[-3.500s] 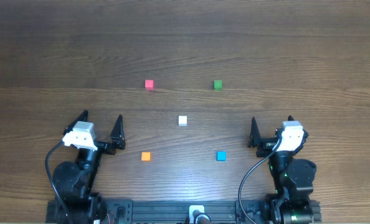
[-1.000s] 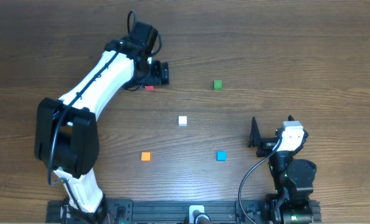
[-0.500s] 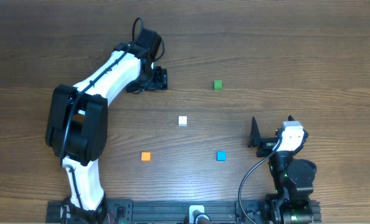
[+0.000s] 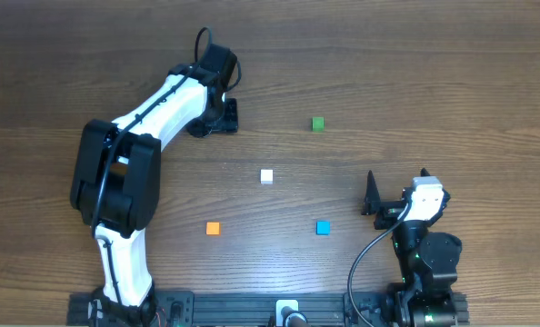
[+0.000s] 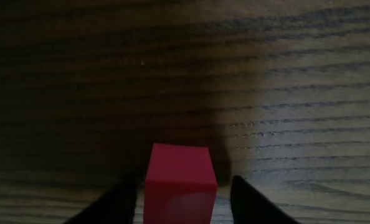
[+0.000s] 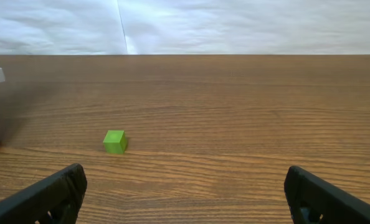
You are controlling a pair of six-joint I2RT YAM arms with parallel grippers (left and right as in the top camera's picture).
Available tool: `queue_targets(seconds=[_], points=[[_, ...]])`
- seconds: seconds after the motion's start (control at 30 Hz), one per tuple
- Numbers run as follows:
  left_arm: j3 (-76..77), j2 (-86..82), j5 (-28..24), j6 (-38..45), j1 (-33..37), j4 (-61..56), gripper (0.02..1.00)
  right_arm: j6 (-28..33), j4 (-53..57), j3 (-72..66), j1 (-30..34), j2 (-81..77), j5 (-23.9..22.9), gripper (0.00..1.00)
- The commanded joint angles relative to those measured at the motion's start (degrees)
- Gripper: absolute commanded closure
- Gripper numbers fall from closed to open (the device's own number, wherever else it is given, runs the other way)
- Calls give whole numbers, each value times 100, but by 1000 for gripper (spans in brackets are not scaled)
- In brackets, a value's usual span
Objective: Stack Cubes
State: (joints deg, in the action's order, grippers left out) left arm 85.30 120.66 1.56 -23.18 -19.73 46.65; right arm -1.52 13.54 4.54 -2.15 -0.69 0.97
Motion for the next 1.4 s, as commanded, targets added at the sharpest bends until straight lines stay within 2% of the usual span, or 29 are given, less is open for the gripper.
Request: queue_targets(seconds=[0.03,0.33,0.5,0.57,0.77,0.87,1.0,1.1,1.4], points=[[111,87,70,39,-2,-39,592,-11,11,-37,35,35,2,7],[111,87,70,35,-2,-120,763,-11,11,-37,35,35,2,9],[114,66,66,-52,-13,-118,941,-9,11,-37,35,35,2,9],[114,-39,68,-160,-68,-70,976,-11,11,-37,35,35,2,7],[114,-1202,90,-1163,-627,887,980,-9,11,-37,35,35,2,9],[114,-1762,101,-1416,-1156,1327,978,-11,13,-37,35,35,2,7],[111,-2162,468,-1982,-1971,1475,978,-11,11,-37,35,35,2,7],[98,-2164,533,-2251,-2393,1473,980,-11,11,-37,35,35,2,9],[-608,-1906,555,-2702,-2640,1102,980,-9,13,-37,35,35,2,9]])
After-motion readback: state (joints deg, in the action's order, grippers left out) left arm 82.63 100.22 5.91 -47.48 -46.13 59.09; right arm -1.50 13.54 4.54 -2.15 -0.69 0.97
